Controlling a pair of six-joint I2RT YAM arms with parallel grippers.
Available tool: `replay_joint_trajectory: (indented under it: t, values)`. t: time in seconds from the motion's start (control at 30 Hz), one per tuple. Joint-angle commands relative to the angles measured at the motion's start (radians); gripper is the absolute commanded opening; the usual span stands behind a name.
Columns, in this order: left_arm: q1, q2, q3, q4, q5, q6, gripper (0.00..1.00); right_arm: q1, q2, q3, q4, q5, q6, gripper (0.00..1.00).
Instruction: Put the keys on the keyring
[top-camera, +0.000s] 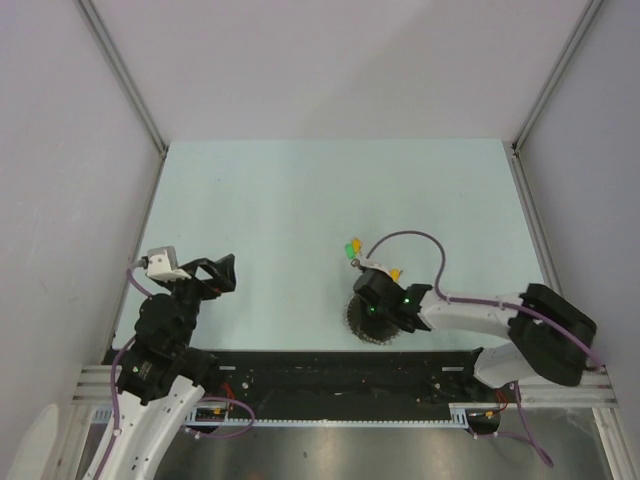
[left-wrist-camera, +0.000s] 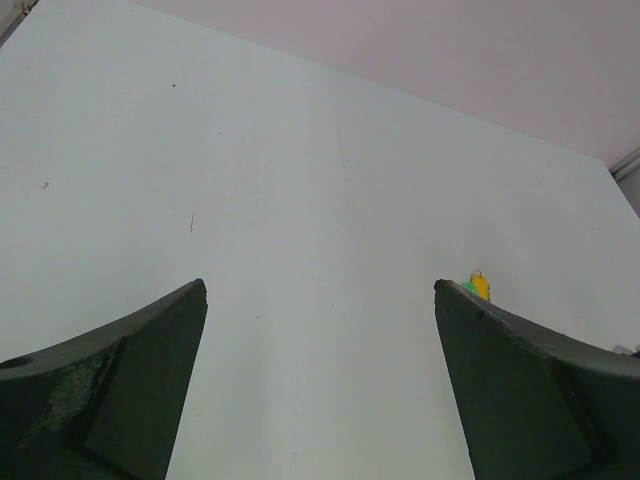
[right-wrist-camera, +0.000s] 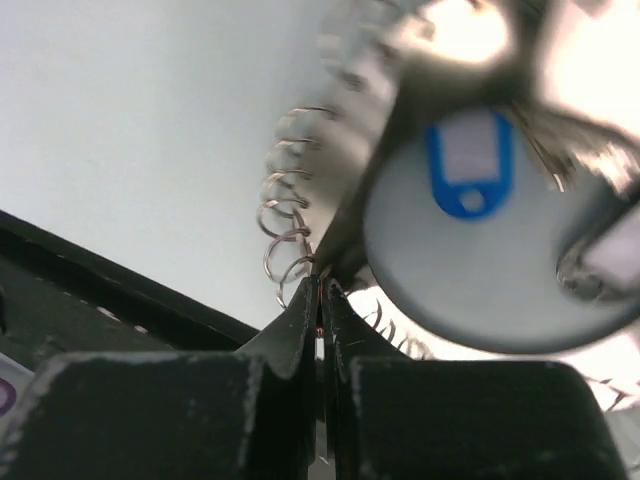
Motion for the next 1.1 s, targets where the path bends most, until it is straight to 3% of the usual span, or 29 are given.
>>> replay_joint_trajectory:
  t: [0.0,0.07,0.17,0.2,0.33,0.5,0.67,0.9,1.07]
  values:
    - [0.009,0.011,0.028,0.022,0.025,0.022,1.0,0.048,0.177,0.188,0.122,-0.041,-0.119,0.0]
    - [0.009,0.009,0.022,0.03,0.027,0.027,1.0,0.065,0.255,0.285,0.123,-0.055,-0.168,0.04]
    - [0.009,0.019,0.019,0.033,0.043,0.03,1.0,0.097,0.29,0.372,0.106,-0.042,-0.219,0.23]
    - [0.009,0.028,0.019,0.034,0.053,0.03,1.0,0.098,0.282,0.38,0.102,-0.032,-0.224,0.36]
    - [0.009,0.06,0.025,0.034,0.088,0.039,1.0,0.09,0.21,0.382,-0.02,0.061,-0.238,0.5]
    - [0.009,0.086,0.025,0.034,0.119,0.05,1.0,0.07,0.101,0.328,-0.24,0.195,-0.227,0.53]
    - [0.01,0.094,0.025,0.039,0.134,0.058,1.0,0.003,-0.009,0.177,-0.273,0.146,-0.176,0.59]
    - [0.009,0.097,0.023,0.048,0.165,0.062,1.0,-0.033,-0.004,0.103,-0.089,0.043,-0.144,0.63]
    - [0.01,0.1,0.025,0.042,0.174,0.067,1.0,-0.019,0.162,0.152,0.077,-0.044,-0.141,0.61]
